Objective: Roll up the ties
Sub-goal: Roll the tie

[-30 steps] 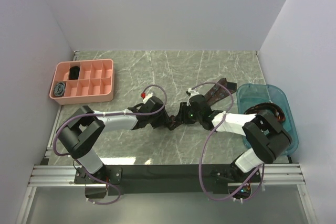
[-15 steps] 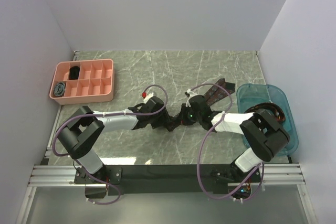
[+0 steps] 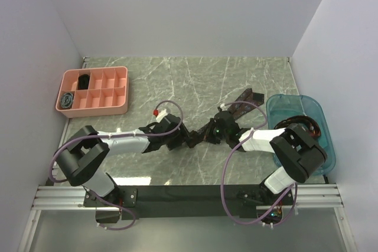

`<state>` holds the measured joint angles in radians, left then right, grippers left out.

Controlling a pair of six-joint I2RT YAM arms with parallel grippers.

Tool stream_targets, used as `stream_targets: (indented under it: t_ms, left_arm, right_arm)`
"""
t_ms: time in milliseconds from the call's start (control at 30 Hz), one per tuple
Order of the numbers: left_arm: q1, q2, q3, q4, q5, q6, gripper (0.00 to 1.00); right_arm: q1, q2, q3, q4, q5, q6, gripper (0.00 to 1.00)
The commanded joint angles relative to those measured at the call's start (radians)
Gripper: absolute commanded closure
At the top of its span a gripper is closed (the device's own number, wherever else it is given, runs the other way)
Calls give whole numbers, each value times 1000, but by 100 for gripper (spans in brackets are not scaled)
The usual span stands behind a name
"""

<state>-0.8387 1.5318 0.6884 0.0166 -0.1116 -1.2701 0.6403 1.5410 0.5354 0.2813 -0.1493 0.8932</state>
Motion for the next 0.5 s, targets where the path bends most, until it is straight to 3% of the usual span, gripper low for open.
stream_targets:
  t_ms: [0,467]
  left_arm:
    - [-36,30,-12,91,-3,1,31]
    - [-57,77,-41,206,-99,109,38]
  right_arm:
    - [-5,18,-34,-108,44,52,100]
    - [-5,47,-17,-105,-7,82,100]
